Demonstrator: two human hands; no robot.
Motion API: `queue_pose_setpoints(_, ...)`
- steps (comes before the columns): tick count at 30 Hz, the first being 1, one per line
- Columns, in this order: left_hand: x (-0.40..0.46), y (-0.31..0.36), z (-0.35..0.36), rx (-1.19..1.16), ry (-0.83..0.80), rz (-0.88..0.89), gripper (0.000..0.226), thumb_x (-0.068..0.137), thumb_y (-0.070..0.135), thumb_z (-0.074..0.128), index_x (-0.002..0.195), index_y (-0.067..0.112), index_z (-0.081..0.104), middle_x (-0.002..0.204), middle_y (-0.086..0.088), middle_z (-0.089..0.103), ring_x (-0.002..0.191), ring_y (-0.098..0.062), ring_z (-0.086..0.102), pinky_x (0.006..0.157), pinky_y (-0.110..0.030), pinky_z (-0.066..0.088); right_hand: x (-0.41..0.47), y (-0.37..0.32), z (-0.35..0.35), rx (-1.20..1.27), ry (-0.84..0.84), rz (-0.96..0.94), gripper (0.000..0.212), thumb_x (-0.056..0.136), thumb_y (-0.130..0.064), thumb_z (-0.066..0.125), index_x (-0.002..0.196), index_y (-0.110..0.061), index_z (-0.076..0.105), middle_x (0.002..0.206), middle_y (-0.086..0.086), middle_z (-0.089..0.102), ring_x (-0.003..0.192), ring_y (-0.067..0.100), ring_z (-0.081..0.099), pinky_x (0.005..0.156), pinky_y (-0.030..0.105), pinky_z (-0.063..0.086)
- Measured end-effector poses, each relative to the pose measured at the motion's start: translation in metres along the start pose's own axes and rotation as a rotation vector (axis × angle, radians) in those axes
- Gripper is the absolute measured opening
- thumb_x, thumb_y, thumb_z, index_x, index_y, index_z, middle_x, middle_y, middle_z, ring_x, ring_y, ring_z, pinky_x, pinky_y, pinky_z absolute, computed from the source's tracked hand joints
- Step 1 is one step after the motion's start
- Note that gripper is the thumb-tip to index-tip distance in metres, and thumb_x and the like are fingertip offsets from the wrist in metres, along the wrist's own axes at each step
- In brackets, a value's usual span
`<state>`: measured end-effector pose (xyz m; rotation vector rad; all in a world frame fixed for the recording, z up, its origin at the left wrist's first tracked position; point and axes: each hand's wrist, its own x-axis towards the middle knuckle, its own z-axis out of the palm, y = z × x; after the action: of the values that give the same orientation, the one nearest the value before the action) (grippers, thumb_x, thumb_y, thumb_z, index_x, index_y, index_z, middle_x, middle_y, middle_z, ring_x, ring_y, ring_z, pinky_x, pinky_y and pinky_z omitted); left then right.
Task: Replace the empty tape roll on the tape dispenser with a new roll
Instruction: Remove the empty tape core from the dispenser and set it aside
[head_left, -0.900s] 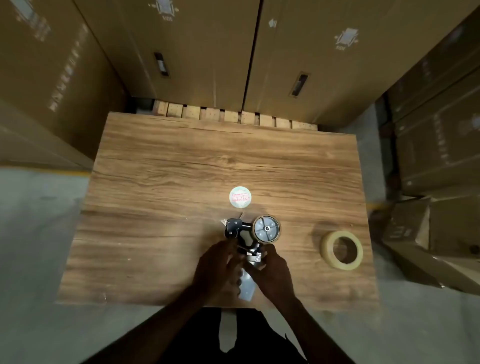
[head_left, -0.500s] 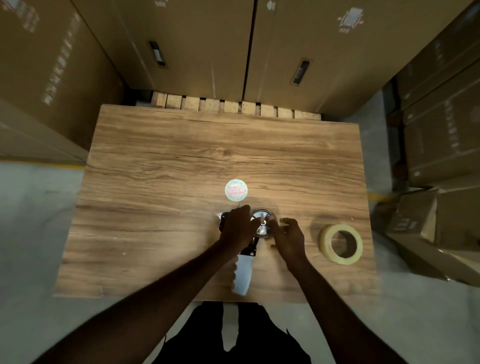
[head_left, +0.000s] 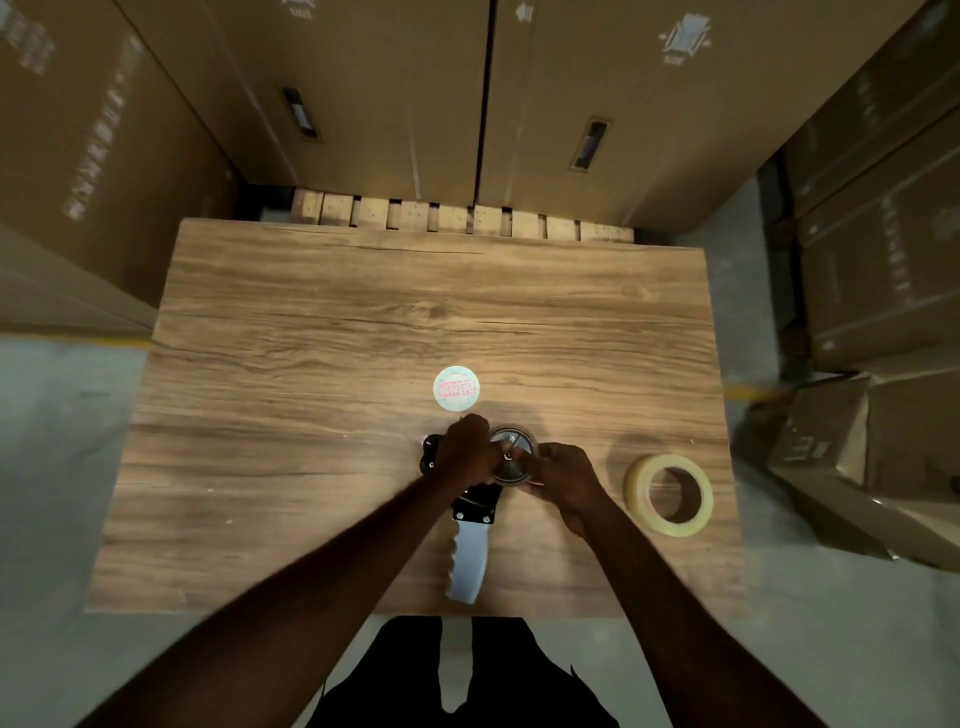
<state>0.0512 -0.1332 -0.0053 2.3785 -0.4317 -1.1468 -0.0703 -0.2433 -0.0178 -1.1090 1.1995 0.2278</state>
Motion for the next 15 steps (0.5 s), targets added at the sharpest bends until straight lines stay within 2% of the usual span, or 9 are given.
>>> queue_pose_setpoints(4,0.000,0.000,-0.001,0.032,-0.049,-0.005,0.038,0.087,0.038,0.066,0.097,0.001,0.066,0.093,-0.018,0.074,0.086,-0.033,0.072,0.076,-0.039,0.058,0.001,0.000,-0.005,-0.027,-0.035,-0.009,0.045,0.082,-0.026,0.090,0.105,0.009,0.073,0.111,0.030,0.076,0.096,0.028,0.078,0.077,0.031,0.064)
queue_pose_setpoints(6,0.001,0.000,-0.002,0.042,-0.074,-0.010,0.037,0.085,0.034,0.068,0.098,-0.001,0.066,0.097,-0.019,0.073,0.090,-0.035,0.071,0.076,-0.041,0.058,0.001,0.000,-0.005,-0.029,-0.031,-0.018,0.047,0.081,-0.024,0.090,0.107,0.011,0.072,0.109,0.029,0.076,0.090,0.025,0.077,0.074,0.031,0.065)
queue_pose_setpoints(11,0.000,0.001,-0.004,0.086,-0.065,-0.040,0.033,0.082,0.030,0.068,0.094,0.000,0.065,0.099,-0.021,0.071,0.097,-0.036,0.067,0.078,-0.041,0.055,-0.003,0.000,0.000,-0.020,-0.015,-0.017,0.050,0.075,-0.022,0.094,0.102,0.013,0.071,0.099,0.031,0.075,0.087,0.027,0.074,0.089,0.049,0.063)
queue_pose_setpoints(13,0.001,0.001,-0.005,0.090,-0.068,-0.054,0.030,0.081,0.029,0.068,0.093,0.001,0.065,0.098,-0.020,0.071,0.096,-0.036,0.067,0.074,-0.039,0.053,-0.006,0.000,0.001,-0.007,-0.009,-0.023,0.043,0.074,-0.022,0.094,0.094,0.010,0.074,0.094,0.031,0.075,0.086,0.028,0.073,0.091,0.052,0.061)
queue_pose_setpoints(15,0.002,0.001,-0.005,0.089,-0.065,-0.062,0.030,0.081,0.030,0.070,0.092,0.003,0.065,0.096,-0.018,0.071,0.094,-0.035,0.067,0.068,-0.035,0.049,-0.010,-0.001,0.001,0.005,0.006,-0.031,0.026,0.077,-0.017,0.093,0.082,0.002,0.076,0.085,0.022,0.073,0.085,0.029,0.072,0.091,0.053,0.061)
